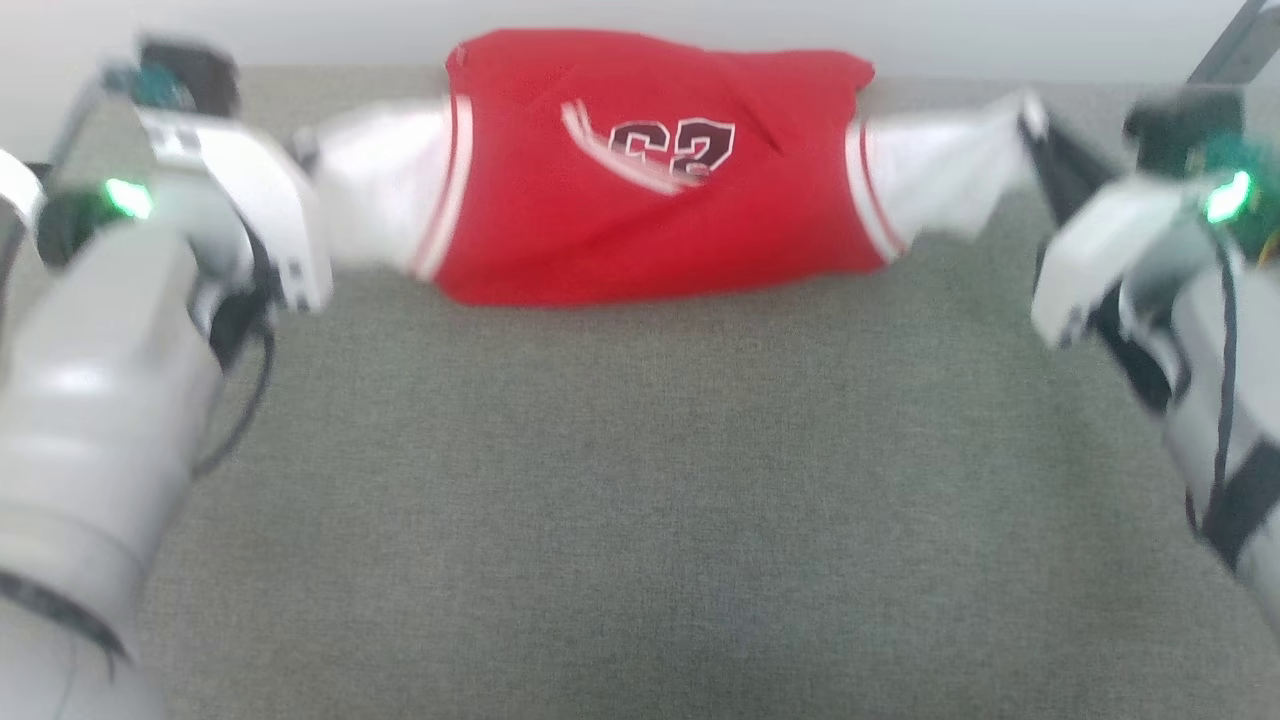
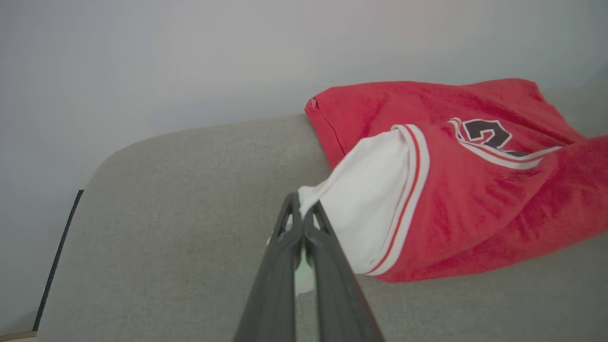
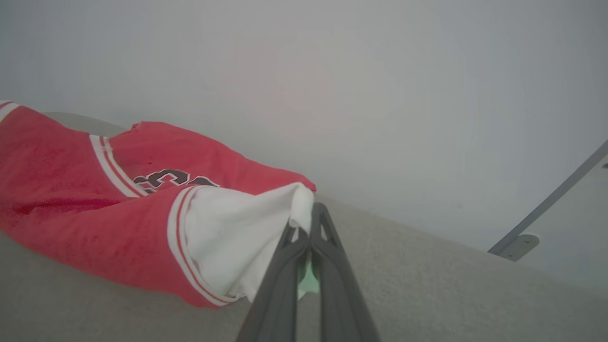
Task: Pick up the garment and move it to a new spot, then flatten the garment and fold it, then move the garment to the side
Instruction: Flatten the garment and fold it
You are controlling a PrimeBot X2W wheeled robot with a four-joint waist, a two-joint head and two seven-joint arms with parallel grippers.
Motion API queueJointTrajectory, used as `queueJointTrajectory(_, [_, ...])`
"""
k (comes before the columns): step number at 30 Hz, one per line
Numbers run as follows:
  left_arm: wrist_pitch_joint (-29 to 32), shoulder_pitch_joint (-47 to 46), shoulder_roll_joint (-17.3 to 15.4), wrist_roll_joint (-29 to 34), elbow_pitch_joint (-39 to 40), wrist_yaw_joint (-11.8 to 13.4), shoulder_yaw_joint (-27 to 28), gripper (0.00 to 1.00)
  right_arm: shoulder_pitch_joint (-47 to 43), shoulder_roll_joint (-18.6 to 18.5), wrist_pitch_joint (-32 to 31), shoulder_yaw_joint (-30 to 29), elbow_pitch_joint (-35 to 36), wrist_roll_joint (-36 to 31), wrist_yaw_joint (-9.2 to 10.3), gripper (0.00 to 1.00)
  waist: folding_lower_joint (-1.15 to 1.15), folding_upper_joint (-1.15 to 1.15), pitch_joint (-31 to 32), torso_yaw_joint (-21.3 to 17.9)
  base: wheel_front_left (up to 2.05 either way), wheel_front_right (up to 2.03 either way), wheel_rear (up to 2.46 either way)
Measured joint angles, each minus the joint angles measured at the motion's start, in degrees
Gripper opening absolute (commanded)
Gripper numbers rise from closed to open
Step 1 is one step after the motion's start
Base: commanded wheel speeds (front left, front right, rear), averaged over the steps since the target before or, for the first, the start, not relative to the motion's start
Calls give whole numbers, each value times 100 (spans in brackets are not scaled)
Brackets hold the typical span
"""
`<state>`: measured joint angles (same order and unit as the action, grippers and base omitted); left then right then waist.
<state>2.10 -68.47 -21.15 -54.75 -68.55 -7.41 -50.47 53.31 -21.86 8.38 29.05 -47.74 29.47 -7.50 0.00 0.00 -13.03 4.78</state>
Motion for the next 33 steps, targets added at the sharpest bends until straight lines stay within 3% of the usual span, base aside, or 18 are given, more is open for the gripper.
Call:
queueJointTrajectory(10, [599,1852,-422,-519,790,10,-23,0,-2223,-482,-909,-248,1484,694,0,0,0,0,308,11,0,0,0])
queueJointTrajectory(14, [781,2463,-671,-692,1317,265,37,0,-3041,-642,-1369,-567,2119,712,1,0,0,0,289,9,0,0,0])
queueJointTrajectory(22, [1211,3429,-1397,-1023,2950,1225,209,0,-4474,-665,-2432,-1551,3460,509,0,0,0,0,193,10,0,0,0])
queueJointTrajectory(33, [2094,5018,-2668,-1748,5982,2936,463,0,-6039,-630,-4187,-2293,5172,464,0,0,0,0,-5,-11,0,0,0])
